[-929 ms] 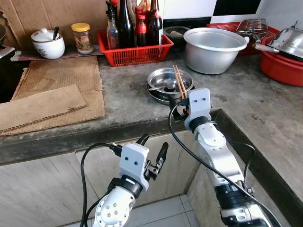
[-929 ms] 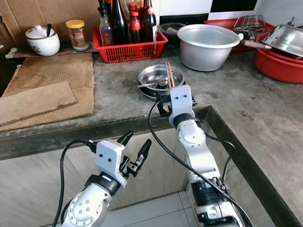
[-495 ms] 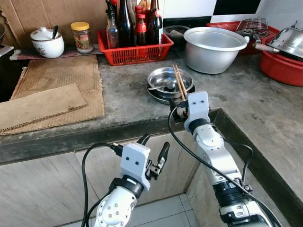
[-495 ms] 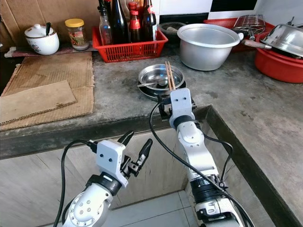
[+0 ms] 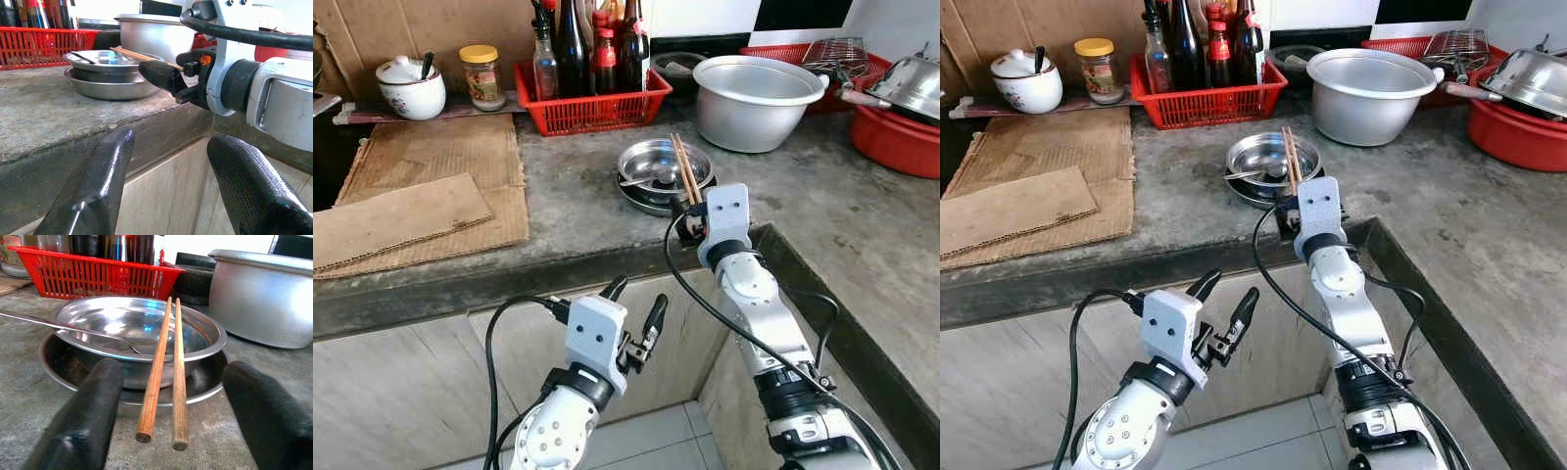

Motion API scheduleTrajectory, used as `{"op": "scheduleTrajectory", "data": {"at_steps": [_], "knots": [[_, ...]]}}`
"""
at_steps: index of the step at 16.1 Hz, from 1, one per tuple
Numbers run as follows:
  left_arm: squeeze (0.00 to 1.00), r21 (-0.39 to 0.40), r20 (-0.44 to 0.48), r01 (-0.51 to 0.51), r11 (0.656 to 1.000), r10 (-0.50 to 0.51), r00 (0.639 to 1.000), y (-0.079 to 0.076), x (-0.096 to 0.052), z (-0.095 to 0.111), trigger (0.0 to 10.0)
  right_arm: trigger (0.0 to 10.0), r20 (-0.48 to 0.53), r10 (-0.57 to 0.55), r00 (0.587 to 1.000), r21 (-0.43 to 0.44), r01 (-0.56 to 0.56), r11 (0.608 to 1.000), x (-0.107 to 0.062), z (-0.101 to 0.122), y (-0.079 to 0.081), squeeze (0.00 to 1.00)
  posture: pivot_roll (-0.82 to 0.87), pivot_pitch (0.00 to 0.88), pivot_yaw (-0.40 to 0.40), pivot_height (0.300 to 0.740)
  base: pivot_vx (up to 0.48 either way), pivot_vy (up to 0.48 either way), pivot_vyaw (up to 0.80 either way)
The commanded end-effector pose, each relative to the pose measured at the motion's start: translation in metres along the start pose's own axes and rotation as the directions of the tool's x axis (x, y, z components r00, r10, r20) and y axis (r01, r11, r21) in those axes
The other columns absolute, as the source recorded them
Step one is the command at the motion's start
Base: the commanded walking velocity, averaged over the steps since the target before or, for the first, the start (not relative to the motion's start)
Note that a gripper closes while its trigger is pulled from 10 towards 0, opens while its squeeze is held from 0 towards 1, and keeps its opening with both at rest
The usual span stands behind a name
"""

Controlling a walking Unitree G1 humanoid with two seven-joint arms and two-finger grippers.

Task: Kitchen organization

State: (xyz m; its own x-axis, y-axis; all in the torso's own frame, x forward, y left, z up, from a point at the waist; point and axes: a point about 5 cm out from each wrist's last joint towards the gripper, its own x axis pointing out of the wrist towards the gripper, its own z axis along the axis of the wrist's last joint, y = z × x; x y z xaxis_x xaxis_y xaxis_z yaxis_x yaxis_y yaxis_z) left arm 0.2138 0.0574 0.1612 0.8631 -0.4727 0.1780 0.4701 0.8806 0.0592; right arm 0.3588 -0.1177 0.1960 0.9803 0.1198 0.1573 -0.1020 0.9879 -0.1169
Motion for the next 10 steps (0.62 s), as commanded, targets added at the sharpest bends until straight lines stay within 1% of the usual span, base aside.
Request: {"op": "scheduleTrajectory", "data": {"at_steps": [1, 10], "knots": [[0.00, 0.002, 0.024, 0.008, 1.000, -0.008, 1.000, -0.0022, -0.0007, 0.0059, 10.0, 0.0, 0.016, -0.010, 1.000, 0.001, 0.010, 1.000, 0.0027, 0.0039, -0.0024, 0.00, 0.23, 0.126, -0.059, 0.740, 0.000, 0.000, 0.00], [0.00, 0.007, 0.023, 0.005, 1.000, -0.005, 1.000, -0.0022, -0.0003, 0.0052, 10.0, 0.0, 0.023, -0.011, 1.000, 0.002, 0.011, 1.000, 0.0038, 0.0057, -0.0033, 0.00, 0.23, 0.121, -0.062, 0.740, 0.000, 0.000, 0.00]]}}
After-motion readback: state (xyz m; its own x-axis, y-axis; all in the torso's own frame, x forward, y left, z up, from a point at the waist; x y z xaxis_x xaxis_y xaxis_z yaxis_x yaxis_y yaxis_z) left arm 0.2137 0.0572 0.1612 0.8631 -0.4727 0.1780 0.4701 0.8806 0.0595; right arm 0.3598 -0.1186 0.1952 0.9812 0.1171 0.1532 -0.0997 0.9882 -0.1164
